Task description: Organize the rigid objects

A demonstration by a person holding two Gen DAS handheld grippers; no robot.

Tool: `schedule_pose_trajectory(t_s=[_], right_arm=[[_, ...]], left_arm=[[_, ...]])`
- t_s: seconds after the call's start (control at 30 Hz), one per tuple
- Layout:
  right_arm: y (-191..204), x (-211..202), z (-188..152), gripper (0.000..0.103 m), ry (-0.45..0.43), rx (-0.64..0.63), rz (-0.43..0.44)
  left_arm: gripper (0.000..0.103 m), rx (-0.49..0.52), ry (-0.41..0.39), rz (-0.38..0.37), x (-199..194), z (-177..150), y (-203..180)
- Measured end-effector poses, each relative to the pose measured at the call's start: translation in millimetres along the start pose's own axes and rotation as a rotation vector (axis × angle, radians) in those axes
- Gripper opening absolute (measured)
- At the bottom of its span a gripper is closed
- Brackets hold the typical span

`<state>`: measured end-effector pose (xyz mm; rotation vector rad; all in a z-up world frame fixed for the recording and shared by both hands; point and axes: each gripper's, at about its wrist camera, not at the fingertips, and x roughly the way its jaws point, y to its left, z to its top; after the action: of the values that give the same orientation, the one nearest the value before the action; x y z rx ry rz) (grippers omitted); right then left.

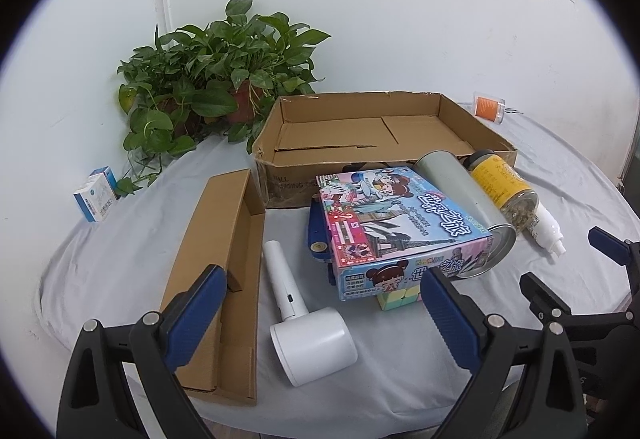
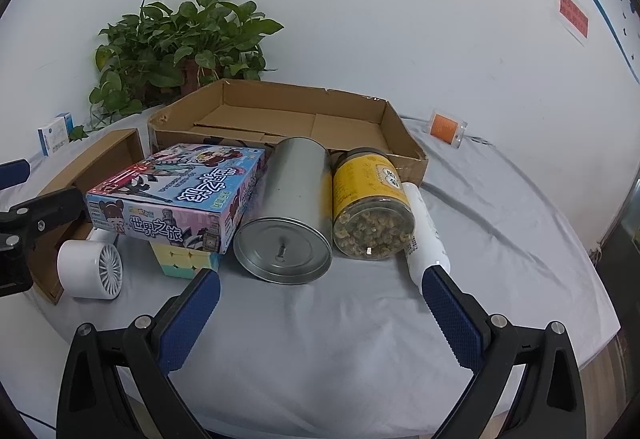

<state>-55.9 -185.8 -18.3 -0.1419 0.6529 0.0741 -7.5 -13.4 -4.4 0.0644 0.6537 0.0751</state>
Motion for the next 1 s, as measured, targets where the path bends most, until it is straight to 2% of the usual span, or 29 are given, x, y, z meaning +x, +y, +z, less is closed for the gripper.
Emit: schedule_pose_trajectory(t_s=[0.2, 0.27, 0.33, 0.47, 0.57, 0.7, 0.77, 0.83, 0.9, 0.97, 1.0], right_arm=[[9.0, -4.1, 1.1, 0.101, -0.007, -0.015, 0.061], [17.0, -4.9, 1.1, 0.101, -0.006, -0.025, 0.100], [26.8, -4.8, 1.3, 0.101, 0.003, -0.035, 0.143], [52.7, -1.4, 4.8, 0.101, 0.022, -0.065, 0.227], [75.4, -0.9, 10.7, 0.100, 0.034, -0.088, 0.316], [107.0, -3.9, 22.3, 0.096, 0.039, -0.105, 0.419], [124.1, -4.9, 32.4, 0.095, 0.045, -0.106, 0.486], [142.7, -4.6, 44.5, 0.095, 0.063, -0.101, 0.569], [168.3, -0.5, 56.5, 0.095, 0.093, -0.103, 0.633], [194.9, 9.8, 65.2, 0.087, 0.152, -0.101, 0.688], [210.7, 16.5, 67.7, 0.078, 0.192, -0.105, 0.716]], left_arm=[[0.096, 0.016, 0.012, 0.028, 0.3, -6.2, 16.0], [0.089, 0.020, 0.024, 0.043, 2.7, -9.6, 25.5], [0.069, 0.036, 0.050, 0.076, 8.0, -17.2, 37.0], [0.046, 0.060, 0.129, 0.120, 24.0, -31.9, 57.4], [0.042, 0.087, 0.125, 0.186, 27.0, -39.3, 70.1], [0.030, -0.029, 0.123, 0.115, 20.2, -37.6, 107.5], [0.025, -0.058, 0.137, 0.122, 21.0, -40.9, 122.7], [0.018, -0.110, 0.166, 0.112, 23.8, -46.7, 145.7], [0.016, -0.190, 0.212, 0.056, 29.2, -57.9, 173.6], [0.016, -0.251, 0.255, -0.006, 37.3, -67.2, 190.9], [0.016, -0.293, 0.277, -0.044, 41.2, -73.8, 200.4]])
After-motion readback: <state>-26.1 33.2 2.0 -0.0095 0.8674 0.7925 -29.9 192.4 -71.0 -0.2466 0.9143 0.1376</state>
